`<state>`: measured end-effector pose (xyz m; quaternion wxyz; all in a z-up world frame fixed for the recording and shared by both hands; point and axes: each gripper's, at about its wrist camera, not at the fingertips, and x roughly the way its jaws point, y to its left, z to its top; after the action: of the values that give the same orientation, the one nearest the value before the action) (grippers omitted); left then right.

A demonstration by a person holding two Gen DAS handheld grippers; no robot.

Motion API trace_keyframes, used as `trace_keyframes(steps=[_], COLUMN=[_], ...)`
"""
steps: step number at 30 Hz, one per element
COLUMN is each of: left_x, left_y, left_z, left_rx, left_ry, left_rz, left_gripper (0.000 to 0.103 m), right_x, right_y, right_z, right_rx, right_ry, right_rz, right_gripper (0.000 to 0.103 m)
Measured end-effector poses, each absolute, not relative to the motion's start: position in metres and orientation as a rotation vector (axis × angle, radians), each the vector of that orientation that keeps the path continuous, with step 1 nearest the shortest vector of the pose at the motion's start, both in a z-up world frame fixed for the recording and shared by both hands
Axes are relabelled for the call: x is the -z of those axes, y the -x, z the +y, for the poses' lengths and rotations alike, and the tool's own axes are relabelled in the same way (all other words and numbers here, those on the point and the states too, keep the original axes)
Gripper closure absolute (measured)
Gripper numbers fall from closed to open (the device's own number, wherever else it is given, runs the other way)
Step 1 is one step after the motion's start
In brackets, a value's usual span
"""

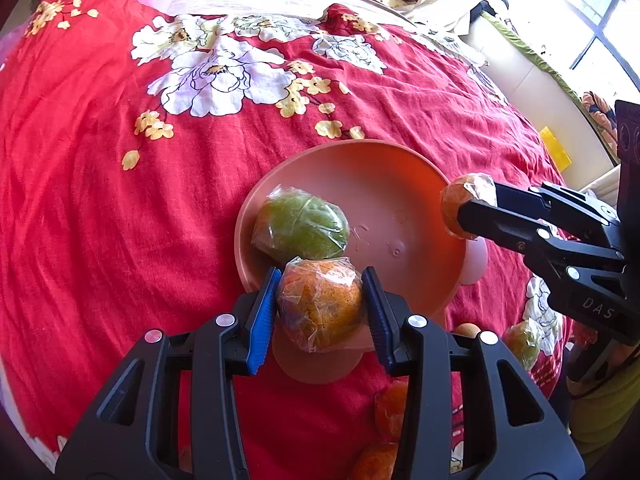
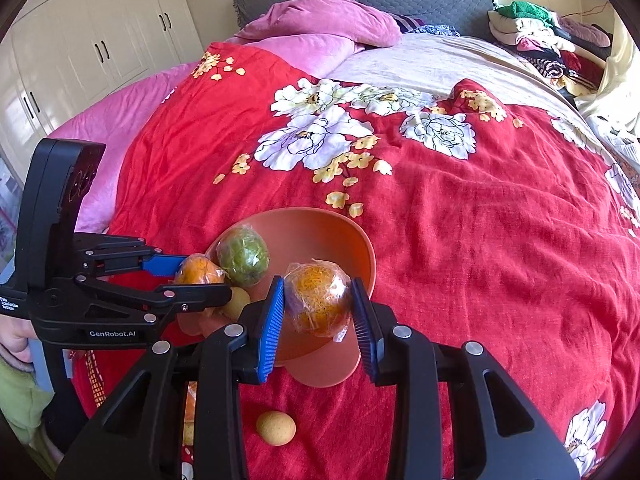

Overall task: Organize fruits
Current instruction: 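Carry both wrapped oranges up and over to the pink plate, then open the right tool to drop its orange into the plate while the left tool holds its orange above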

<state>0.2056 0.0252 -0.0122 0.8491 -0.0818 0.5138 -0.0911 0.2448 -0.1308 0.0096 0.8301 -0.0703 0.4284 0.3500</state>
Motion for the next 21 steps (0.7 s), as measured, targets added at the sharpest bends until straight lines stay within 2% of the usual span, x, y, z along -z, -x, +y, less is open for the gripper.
trace_keyframes(steps=[21], left_x=[0.016], left_y=[-0.216], left_z=[0.036], left_rx=[0.186], left_ry=[0.211], left_rz=[1.076], left_gripper=[0.070], right_x=[0.006], right_y=[-0.255], right_z=[-0.117], right_rx=[-0.749], right_ry=[0.189], right_rz=[0.945], right_gripper=[0.071])
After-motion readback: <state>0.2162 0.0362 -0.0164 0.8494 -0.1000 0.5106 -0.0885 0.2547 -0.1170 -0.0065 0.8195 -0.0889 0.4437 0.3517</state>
